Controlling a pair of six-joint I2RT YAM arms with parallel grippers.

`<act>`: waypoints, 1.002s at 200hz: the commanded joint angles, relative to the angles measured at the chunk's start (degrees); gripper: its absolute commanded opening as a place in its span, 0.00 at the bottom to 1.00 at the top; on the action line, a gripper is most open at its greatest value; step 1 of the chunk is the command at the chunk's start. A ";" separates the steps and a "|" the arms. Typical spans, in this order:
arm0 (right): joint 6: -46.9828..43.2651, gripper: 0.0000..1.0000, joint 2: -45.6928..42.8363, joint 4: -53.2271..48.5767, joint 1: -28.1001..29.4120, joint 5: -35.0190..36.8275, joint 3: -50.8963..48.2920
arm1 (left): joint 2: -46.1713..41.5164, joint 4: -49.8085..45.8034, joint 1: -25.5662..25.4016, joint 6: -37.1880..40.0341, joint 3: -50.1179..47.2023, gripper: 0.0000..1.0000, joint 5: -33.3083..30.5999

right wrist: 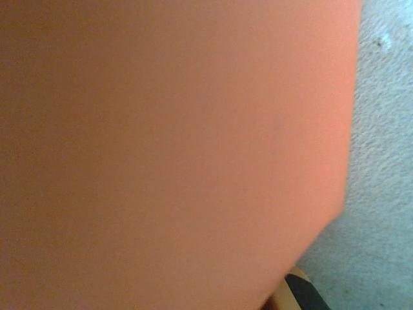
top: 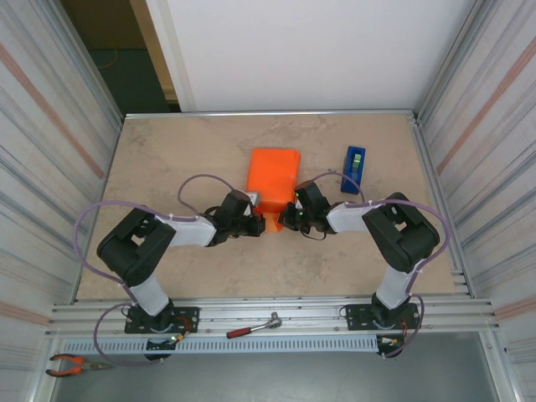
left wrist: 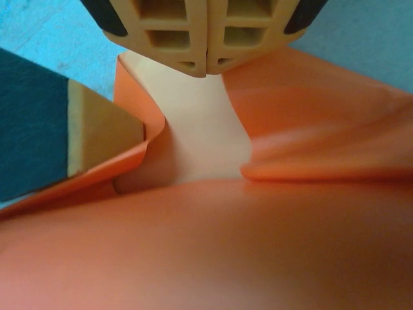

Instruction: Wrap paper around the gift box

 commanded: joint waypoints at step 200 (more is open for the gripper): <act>-9.73 0.00 4.09 -23.11 -17.95 -7.80 21.53 | 4.76 -19.46 18.25 7.28 26.44 0.58 16.25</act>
